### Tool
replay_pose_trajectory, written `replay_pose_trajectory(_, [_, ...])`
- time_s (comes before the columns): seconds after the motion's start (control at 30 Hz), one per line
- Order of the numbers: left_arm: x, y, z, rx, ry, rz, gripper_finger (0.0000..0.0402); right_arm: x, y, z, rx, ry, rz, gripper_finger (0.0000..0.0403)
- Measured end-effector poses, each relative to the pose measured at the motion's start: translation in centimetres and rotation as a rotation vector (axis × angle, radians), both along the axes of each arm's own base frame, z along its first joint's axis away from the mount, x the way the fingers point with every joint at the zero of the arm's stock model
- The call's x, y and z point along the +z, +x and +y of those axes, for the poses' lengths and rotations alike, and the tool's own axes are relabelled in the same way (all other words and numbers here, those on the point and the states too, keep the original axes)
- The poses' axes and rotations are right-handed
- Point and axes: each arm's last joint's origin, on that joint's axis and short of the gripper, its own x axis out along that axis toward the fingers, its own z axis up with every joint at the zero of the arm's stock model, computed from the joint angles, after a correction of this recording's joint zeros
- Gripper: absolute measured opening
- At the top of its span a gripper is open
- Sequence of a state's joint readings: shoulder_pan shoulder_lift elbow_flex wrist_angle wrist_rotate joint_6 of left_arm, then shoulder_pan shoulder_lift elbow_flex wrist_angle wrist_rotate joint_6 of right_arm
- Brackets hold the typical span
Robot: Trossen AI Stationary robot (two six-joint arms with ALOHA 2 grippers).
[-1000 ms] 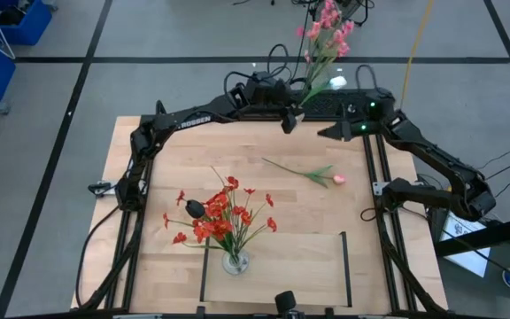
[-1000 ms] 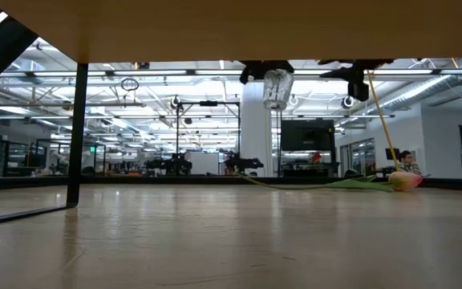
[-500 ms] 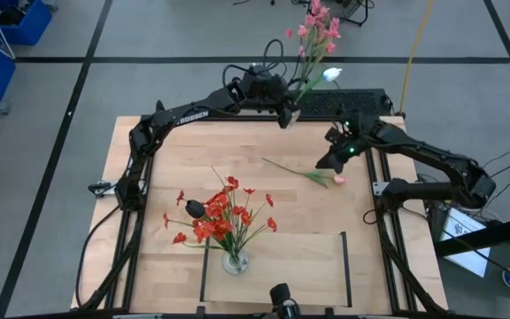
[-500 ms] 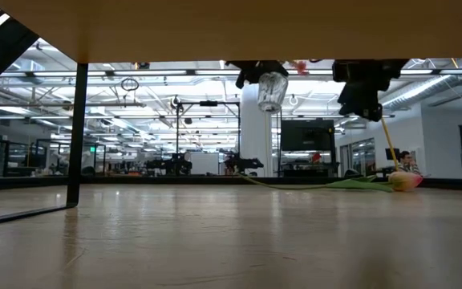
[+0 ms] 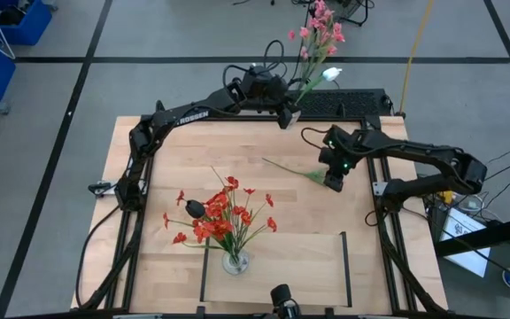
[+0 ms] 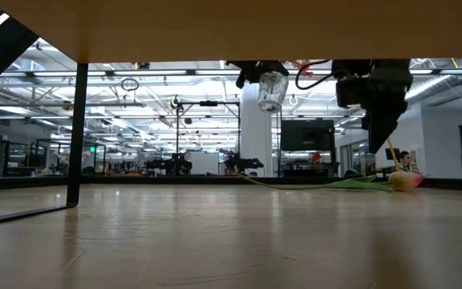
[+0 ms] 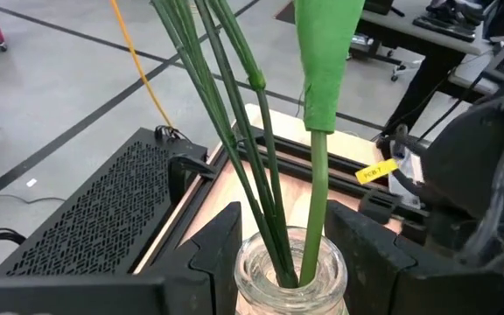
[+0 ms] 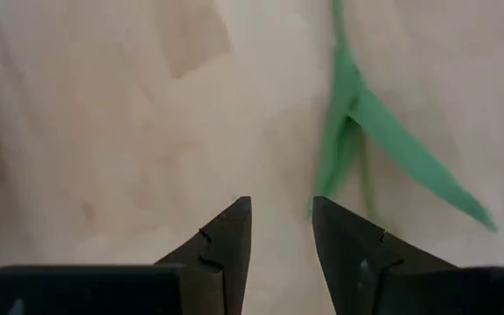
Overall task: Pick and place flowers into a vace then onto a shelf
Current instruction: Put the pink tulip into the transparent vase
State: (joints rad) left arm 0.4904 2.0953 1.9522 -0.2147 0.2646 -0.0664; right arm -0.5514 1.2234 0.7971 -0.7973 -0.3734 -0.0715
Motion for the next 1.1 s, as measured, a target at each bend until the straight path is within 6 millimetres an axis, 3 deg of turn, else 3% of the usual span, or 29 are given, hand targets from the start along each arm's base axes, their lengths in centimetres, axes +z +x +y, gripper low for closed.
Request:
replay_pose_trajectory(0.47, [0.0,0.1,-0.2,-0.001,-0.013,-0.003,0.015,-3.6,1.4,-1.3,0.032,-0.082,0.192,0.0118])
replay_pose_trajectory(0.9, [0.0,0.3,-0.7,-0.013,-0.022,-0.006,0.015,-7.4,2.6,-1.9,0.084,0.036,0.268,0.0117])
replay_pose_trajectory(1.0, [0.0,0.3,-0.7,-0.014,-0.023,-0.005,0.015,-7.9,2.4,-1.9,0.119,0.08,0.276,0.01])
replay_pose_trajectory(1.1, [0.0,0.3,-0.7,-0.014,-0.024,-0.005,0.015,-8.1,2.2,-1.9,0.158,0.075,0.302,0.0051])
